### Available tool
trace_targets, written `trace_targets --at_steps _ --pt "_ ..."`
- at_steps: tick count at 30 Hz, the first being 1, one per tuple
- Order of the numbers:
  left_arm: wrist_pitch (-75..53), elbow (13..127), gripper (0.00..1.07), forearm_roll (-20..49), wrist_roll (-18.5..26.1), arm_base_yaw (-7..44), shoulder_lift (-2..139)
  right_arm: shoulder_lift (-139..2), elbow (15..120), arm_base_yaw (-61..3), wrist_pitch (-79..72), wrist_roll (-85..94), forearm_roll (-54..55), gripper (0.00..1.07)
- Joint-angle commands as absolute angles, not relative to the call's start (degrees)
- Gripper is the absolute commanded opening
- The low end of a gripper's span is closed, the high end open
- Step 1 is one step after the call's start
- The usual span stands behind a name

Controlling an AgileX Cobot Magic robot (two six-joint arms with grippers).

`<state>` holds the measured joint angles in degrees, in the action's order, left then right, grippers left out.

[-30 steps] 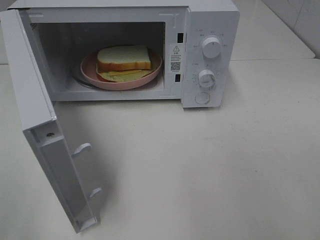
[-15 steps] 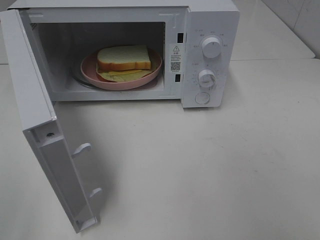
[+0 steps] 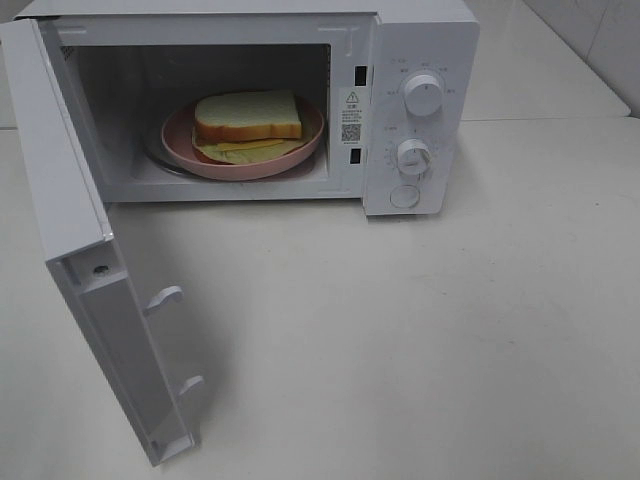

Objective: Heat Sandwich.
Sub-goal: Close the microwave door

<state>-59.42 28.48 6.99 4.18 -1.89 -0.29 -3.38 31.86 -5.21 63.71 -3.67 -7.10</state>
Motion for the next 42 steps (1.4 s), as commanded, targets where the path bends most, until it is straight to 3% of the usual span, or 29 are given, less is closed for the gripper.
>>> trace_targets --at_steps 1,42 --pt "-58.84 28.19 1.01 7.16 4.01 -1.95 -1.78 -1.09 29.45 -3.90 60.05 -4.35 -6.99 0.76" --pt "-58.84 28.19 1.01 7.16 4.01 -1.95 -1.78 1.78 28.93 -3.90 59.24 -3.72 -6.82 0.76"
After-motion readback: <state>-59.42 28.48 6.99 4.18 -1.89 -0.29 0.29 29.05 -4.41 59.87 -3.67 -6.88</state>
